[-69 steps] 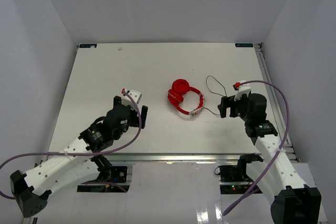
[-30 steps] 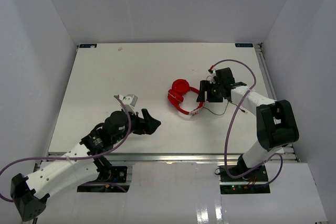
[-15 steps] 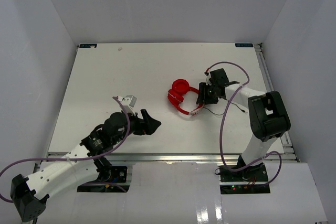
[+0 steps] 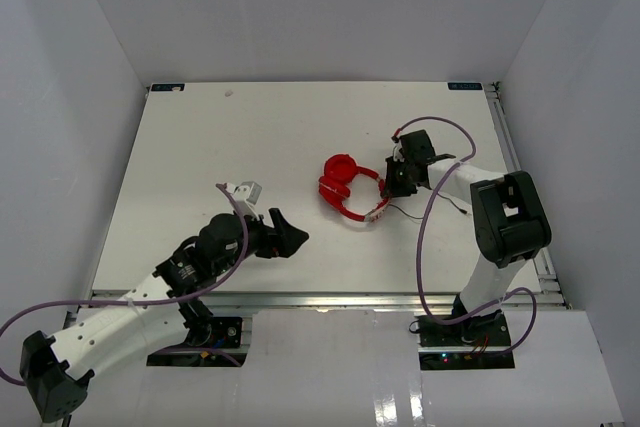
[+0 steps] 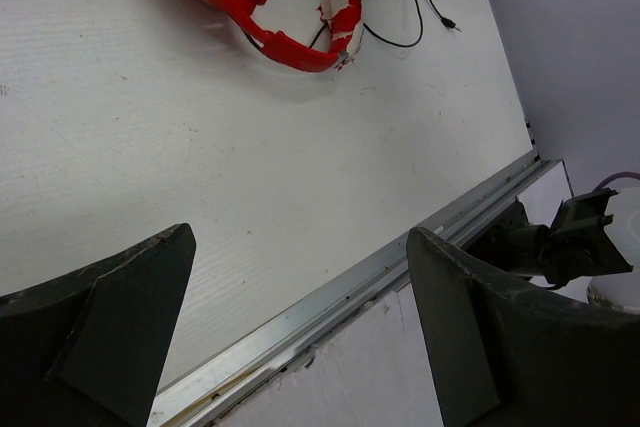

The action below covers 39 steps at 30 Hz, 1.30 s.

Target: Wrap the headphones

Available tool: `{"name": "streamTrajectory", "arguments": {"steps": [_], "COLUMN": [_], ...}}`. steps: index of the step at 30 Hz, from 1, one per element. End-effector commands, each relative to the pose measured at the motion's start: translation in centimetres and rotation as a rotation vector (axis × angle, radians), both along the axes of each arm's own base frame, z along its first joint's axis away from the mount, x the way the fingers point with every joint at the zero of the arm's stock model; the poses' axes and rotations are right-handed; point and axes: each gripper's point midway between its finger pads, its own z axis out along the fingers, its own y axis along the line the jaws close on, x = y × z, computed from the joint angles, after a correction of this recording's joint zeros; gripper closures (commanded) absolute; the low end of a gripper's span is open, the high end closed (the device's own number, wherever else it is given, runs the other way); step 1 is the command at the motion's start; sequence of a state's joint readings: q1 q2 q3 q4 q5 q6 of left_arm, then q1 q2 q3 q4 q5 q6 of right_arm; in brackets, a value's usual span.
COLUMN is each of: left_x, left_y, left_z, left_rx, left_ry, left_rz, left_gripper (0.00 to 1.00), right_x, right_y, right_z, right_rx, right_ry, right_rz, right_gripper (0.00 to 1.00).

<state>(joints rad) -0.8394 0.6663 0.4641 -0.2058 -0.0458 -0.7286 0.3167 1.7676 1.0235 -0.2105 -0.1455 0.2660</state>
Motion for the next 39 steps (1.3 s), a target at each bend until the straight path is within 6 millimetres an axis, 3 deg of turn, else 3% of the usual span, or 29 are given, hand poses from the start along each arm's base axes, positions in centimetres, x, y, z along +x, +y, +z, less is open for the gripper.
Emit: {"name": "streamTrajectory", "arguments": {"steps": [1, 4, 7, 9, 11, 21, 26, 31, 34, 35, 39], "left_x": [-0.9, -1.2, -1.5, -1.6, -1.7, -0.2, -0.1, -1.0, -0.3, -0.3, 0.9], "left_y": [-1.9, -2.6, -3.2, -3.4, -3.9, -6.6, -10.1, -13.6, -14.0, -13.9, -12.5], "left_z": [1.0, 1.4, 2.3, 3.0, 4.0, 6.8, 7.3, 5.6, 3.9, 4.6, 3.8], "left_rx": [-0.023, -0.011, -0.004, -0.006, -0.029, -0.107, -0.122, -0.062, -0.002, -0.032, -0.032], "left_ry": [-0.018, -0.034, -0.077, -0.121, -0.178, -0.51, -0.597, -0.649, -0.687, -0.719, -0.754], "left_rz": [-0.128, -0.189, -0.248, -0.275, -0.311, -0.356, -0.41, -0.454, -0.409, -0.391, -0.289], "left_gripper": [0.02, 0.02, 0.02, 0.02, 0.02, 0.02, 0.02, 0.02, 0.02, 0.02, 0.02], "right_x": [2.2, 3.2, 3.6, 2.6, 1.6, -4.4, -5.8, -6.9, -7.6, -7.9, -9.4], "right_y": [0.1, 0.1, -0.6, -0.5, -0.5, -1.9, -2.5, -2.7, -2.6, -2.6, -2.0], "right_z": [3.9, 7.5, 12.2, 15.4, 16.9, 28.4, 31.6, 33.4, 34.2, 34.5, 36.0], "right_rx": [0.114, 0.196, 0.219, 0.232, 0.224, 0.236, 0.237, 0.269, 0.294, 0.304, 0.344], "right_ry": [-0.078, -0.159, -0.301, -0.379, -0.422, -0.728, -0.789, -0.817, -0.822, -0.825, -0.844], "right_rz": [0.059, 0.135, 0.212, 0.273, 0.322, 0.45, 0.458, 0.468, 0.487, 0.497, 0.546], "right_gripper": [0.92, 0.92, 0.92, 0.92, 0.92, 0.92, 0.92, 0.92, 0.92, 0.92, 0.92]}}
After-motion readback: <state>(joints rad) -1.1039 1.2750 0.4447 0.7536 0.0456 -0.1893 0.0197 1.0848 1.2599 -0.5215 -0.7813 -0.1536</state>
